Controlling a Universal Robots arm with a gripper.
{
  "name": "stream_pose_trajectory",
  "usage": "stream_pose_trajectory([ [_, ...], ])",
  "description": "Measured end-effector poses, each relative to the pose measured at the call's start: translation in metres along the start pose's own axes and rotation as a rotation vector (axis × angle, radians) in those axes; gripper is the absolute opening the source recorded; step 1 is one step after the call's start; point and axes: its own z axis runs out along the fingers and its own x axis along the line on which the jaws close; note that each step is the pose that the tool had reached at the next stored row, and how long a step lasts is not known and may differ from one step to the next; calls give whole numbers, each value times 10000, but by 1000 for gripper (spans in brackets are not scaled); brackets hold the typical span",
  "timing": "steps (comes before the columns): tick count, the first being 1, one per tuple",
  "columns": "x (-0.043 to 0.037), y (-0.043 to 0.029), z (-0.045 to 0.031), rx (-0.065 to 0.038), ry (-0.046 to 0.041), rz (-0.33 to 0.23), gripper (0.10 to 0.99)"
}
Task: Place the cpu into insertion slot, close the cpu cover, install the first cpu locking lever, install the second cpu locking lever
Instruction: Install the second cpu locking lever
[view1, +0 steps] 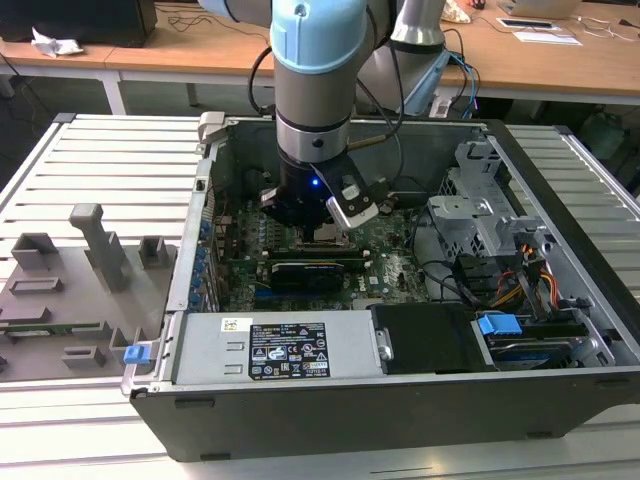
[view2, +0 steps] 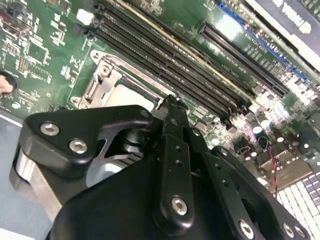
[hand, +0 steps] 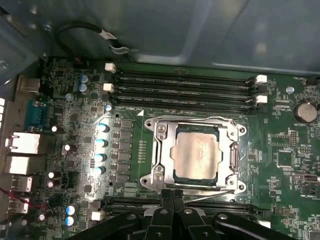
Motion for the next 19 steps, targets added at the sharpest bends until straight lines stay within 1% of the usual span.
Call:
stream_pose_trajectory([
  [3,38,-28,-6,-134,-8,6,106],
  [4,52,-36,-8,-188,-11,7,106],
  [5,70,-48,-10,-264,-16,8,106],
  [7,79,-64,-13,-325,-20,10,106],
  [8,82,-74,-14,-375,-23,12,106],
  [12,86,-110,-18,-422,-27,14,106],
  [16,93,-129,-21,-436,-27,17,106],
  [17,94,-136,-16,-454,-28,14,106],
  [19,100,-143,27,-473,-28,14,106],
])
